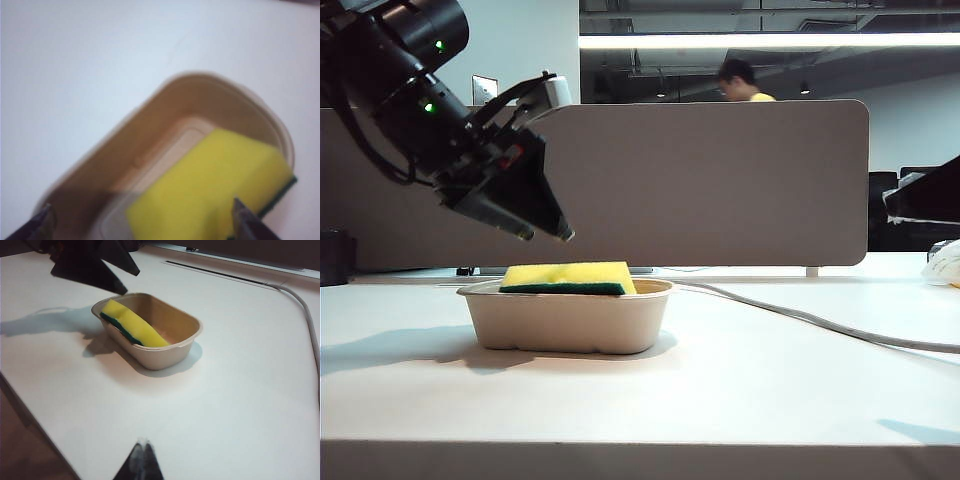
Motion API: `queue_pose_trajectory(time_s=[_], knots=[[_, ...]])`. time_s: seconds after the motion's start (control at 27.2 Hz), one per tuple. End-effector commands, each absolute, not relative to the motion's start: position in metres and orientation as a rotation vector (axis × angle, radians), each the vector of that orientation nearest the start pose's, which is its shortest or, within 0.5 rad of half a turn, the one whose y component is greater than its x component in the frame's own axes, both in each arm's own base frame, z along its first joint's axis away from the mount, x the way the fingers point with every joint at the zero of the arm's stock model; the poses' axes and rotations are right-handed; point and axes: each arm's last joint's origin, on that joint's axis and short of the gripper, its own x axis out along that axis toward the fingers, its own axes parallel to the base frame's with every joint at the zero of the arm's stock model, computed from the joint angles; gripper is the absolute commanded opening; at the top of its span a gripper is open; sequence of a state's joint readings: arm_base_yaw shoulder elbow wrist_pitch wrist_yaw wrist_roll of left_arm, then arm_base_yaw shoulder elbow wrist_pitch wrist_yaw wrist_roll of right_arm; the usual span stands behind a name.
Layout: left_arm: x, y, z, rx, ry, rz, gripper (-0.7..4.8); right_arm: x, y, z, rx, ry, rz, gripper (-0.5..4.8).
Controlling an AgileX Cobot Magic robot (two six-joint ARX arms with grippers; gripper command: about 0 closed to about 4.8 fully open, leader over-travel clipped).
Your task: Pick up the cleaning sponge from the table and place it into the paper lunch box.
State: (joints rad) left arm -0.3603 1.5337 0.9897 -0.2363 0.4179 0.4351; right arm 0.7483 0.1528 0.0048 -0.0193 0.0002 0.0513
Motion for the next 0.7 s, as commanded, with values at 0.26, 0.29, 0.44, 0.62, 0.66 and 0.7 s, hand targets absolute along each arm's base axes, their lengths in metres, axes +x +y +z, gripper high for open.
queue_pose_trajectory(time_s=[0.26, 0.29, 0.44, 0.62, 0.66, 0.7], knots=[[0.288, -0.122, 0.284, 0.269, 0.572, -0.894, -0.24, 0.078, 0.072, 0.153, -0.007, 0.162, 0.743, -0.05], [0.283, -0.12, 0.292, 0.268, 0.56, -0.892, -0.11, 0.078, 0.072, 0.153, -0.007, 0.162, 0.743, -0.05], [0.252, -0.109, 0.327, 0.231, 0.486, -0.87, -0.04, 0.078, 0.072, 0.153, -0.007, 0.162, 0.742, -0.05], [0.201, -0.098, 0.373, 0.194, 0.312, -0.809, -0.04, 0.078, 0.071, 0.153, -0.005, 0.159, 0.735, -0.05], [0.187, -0.096, 0.382, 0.194, 0.268, -0.778, -0.05, 0.079, 0.071, 0.153, -0.004, 0.16, 0.726, -0.05], [0.176, -0.094, 0.389, 0.193, 0.232, -0.762, -0.05, 0.08, 0.069, 0.153, -0.003, 0.159, 0.714, -0.05]])
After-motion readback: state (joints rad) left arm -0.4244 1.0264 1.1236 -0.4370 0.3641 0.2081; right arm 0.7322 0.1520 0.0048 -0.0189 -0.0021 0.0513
